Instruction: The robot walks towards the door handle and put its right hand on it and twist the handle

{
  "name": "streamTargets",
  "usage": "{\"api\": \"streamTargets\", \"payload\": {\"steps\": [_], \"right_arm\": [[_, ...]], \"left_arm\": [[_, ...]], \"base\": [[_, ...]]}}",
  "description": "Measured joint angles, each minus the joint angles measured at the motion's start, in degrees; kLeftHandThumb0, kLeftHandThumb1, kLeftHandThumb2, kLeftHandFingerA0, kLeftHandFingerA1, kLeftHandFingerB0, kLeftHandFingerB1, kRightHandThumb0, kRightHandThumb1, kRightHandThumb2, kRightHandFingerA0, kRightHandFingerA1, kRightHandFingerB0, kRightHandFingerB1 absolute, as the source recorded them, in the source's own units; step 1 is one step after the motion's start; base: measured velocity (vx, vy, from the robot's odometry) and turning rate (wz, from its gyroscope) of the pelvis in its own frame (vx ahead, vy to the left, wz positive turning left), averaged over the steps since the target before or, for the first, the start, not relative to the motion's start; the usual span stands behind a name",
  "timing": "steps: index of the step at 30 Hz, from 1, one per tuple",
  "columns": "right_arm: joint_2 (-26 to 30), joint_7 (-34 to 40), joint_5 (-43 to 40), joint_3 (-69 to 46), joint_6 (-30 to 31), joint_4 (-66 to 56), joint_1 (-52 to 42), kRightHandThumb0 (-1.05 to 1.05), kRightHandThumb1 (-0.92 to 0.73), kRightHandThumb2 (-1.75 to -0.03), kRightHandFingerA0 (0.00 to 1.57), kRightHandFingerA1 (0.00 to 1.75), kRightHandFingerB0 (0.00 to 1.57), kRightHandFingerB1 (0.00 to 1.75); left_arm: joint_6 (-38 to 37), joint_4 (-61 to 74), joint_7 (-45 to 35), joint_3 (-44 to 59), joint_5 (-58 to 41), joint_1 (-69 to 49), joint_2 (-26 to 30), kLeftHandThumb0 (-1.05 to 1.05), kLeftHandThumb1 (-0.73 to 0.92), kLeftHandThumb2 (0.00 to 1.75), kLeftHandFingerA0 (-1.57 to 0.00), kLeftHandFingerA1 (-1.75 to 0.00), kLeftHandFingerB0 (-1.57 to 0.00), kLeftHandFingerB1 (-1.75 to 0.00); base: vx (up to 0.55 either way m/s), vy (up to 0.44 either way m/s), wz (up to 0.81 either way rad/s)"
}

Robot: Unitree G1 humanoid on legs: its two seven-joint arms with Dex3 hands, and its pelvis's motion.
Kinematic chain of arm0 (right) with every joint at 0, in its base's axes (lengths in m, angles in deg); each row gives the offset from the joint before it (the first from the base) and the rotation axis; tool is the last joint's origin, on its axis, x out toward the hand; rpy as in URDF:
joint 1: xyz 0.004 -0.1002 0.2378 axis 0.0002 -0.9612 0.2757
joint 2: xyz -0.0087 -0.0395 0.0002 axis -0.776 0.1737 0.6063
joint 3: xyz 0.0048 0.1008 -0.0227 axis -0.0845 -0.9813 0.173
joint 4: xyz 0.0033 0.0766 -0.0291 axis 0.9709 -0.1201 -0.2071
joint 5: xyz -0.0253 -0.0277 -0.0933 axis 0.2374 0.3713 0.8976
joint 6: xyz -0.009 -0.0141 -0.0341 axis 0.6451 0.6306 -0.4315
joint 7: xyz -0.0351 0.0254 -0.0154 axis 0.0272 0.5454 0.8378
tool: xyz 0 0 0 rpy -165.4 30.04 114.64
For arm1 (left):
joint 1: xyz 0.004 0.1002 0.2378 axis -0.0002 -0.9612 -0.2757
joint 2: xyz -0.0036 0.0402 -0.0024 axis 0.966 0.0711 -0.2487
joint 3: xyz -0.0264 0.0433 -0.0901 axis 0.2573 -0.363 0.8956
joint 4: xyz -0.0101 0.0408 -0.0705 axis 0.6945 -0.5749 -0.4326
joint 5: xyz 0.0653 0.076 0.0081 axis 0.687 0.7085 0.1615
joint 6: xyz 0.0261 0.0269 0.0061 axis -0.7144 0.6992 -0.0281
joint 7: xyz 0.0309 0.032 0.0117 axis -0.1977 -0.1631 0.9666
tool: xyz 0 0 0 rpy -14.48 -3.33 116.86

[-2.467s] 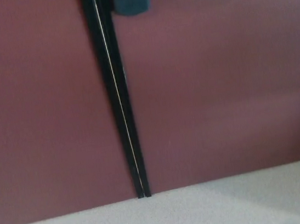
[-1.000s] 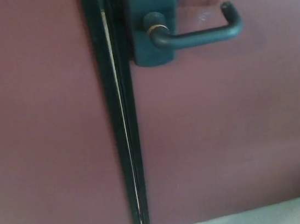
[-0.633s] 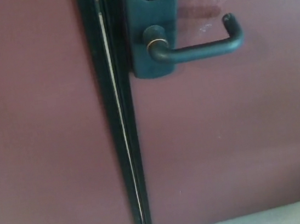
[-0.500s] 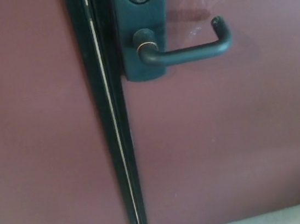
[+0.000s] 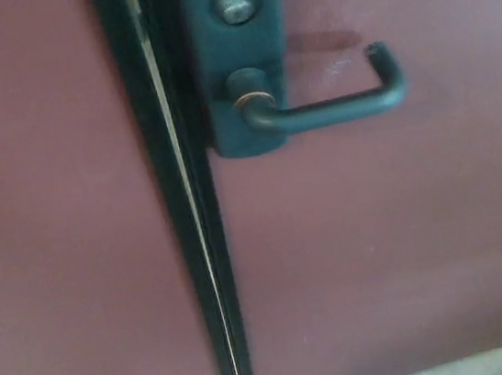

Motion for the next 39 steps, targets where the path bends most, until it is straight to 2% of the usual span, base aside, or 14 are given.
{"api": "streamTargets", "payload": {"steps": [4,7,12,25,26,34,35,39], "right_arm": [[0.8,0.0,0.0,-0.1,0.1,0.3,-0.8,-0.29,-0.70,-0.61,0.78,0.56,0.55,0.43],[0.6,-0.2,0.0,0.0,0.0,0.1,-0.4,-0.28,-0.71,-0.61,0.78,0.55,0.56,0.43],[0.3,-0.3,0.0,0.2,0.0,0.0,0.4,-0.28,-0.71,-0.61,0.78,0.55,0.56,0.43],[-0.7,-0.7,0.0,-0.2,0.5,0.2,0.2,-0.28,-0.70,-0.61,0.78,0.55,0.54,0.42],[-0.7,-0.7,0.0,-0.2,0.5,0.2,0.3,-0.28,-0.70,-0.61,0.78,0.55,0.54,0.42],[0.2,-1.2,0.0,0.1,0.5,0.1,0.9,-0.28,-0.70,-0.61,0.78,0.56,0.57,0.43],[0.2,-1.3,0.0,0.2,0.6,0.3,0.7,-0.28,-0.69,-0.61,0.79,0.56,0.57,0.43],[0.3,-1.4,0.1,0.5,0.7,0.3,0.6,-0.28,-0.69,-0.61,0.78,0.55,0.57,0.43]], "left_arm": [[-0.3,0.4,-0.2,-0.2,0.0,1.0,-0.6,-0.39,0.48,0.75,-0.70,-0.61,-0.47,-0.51],[-0.2,0.0,-0.2,-0.3,0.0,-0.1,-0.2,-0.39,0.48,0.75,-0.70,-0.61,-0.47,-0.51],[-0.1,0.1,-0.3,-0.5,0.0,0.0,0.4,-0.39,0.48,0.75,-0.70,-0.61,-0.47,-0.51],[0.0,0.1,-0.2,-0.9,0.2,0.3,1.1,-0.39,0.48,0.75,-0.71,-0.61,-0.47,-0.51],[0.0,0.1,-0.2,-0.9,0.2,0.3,1.1,-0.31,0.57,0.57,-0.76,-0.51,-0.52,-0.41],[-0.1,0.2,-0.3,-1.0,0.7,0.5,0.6,-0.31,0.57,0.57,-0.76,-0.51,-0.52,-0.41],[-0.2,0.3,-0.3,-0.9,0.7,0.5,0.6,-0.40,0.48,0.76,-0.71,-0.61,-0.47,-0.51],[-0.3,0.3,-0.3,-1.0,1.0,0.4,0.6,-0.40,0.48,0.76,-0.71,-0.61,-0.47,-0.51]], "base": [[0.25,0.000,0.62],[0.46,-0.212,-0.11],[0.11,0.244,-0.05],[0.07,0.053,-0.03],[0.00,0.000,0.00],[0.02,-0.045,-0.09],[0.00,0.000,0.00],[0.00,0.024,0.01]]}}
